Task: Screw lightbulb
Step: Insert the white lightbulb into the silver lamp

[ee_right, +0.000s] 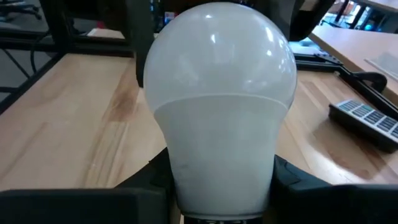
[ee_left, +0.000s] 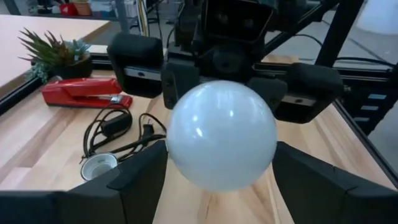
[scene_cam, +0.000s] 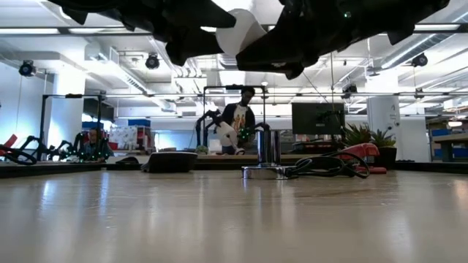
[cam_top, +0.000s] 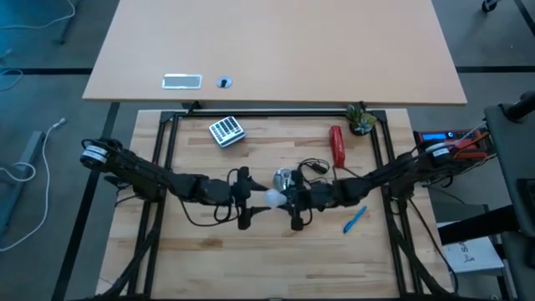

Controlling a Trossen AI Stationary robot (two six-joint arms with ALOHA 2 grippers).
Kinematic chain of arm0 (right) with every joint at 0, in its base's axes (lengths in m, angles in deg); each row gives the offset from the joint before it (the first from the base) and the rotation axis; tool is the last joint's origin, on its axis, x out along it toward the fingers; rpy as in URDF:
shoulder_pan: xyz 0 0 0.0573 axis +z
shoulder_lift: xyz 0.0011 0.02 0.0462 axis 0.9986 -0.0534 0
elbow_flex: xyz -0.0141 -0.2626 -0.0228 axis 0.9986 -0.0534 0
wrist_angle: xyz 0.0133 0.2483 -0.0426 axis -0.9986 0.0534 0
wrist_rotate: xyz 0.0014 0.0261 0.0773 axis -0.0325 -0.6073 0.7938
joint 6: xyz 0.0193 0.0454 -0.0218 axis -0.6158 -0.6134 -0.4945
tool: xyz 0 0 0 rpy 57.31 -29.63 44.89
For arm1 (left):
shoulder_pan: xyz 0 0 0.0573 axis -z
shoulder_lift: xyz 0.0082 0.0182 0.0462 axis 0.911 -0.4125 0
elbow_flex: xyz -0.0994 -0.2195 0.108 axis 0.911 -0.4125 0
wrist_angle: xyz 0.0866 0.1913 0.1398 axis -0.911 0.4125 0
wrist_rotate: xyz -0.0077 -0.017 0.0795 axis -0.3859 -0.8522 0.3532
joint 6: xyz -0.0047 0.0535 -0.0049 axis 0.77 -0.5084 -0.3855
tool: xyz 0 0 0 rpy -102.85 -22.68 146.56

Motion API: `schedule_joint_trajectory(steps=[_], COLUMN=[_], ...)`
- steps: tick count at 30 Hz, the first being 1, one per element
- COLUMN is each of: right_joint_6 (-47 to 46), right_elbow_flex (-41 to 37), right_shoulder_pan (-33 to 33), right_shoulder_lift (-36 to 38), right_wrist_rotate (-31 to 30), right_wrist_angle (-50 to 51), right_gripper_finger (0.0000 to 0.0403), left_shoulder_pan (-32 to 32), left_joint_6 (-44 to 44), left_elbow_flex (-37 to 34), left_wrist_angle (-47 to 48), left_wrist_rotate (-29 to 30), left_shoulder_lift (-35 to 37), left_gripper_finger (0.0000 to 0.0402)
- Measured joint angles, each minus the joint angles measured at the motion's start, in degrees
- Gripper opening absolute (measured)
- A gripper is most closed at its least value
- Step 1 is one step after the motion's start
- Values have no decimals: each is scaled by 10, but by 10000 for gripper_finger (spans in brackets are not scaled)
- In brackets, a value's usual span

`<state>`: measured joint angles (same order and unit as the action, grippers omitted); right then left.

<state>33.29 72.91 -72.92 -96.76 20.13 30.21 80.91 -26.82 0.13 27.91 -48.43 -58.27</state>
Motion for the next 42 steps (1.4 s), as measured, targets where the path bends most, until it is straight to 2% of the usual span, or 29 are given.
schedule_joint_trajectory(steps=[8, 14, 21, 31, 42], right_joint_6=[2, 11, 7, 22, 42], right_elbow_flex=[13, 39, 92, 155, 196], right_shoulder_pan=[0, 0, -1, -1, -2], right_shoulder_lift=[-10, -25, -29, -37, -71], right_wrist_rotate=[3, 2, -40, -45, -43], right_wrist_angle=[7, 26, 145, 263, 252], right_gripper_finger=[117, 116, 115, 115, 114], left_shoulder_pan=[-1, -2, -3, -3, -4], left_joint_6=[-5, -2, 7, -4, 25], left_elbow_flex=[0, 0, 1, 0, 1], left_wrist_angle=[-12, -15, 4, 12, 16], left_wrist_rotate=[-16, -11, 18, 20, 18], left_shoulder_lift=[0, 2, 0, 0, -1], left_gripper_finger=[262, 270, 290, 282, 286])
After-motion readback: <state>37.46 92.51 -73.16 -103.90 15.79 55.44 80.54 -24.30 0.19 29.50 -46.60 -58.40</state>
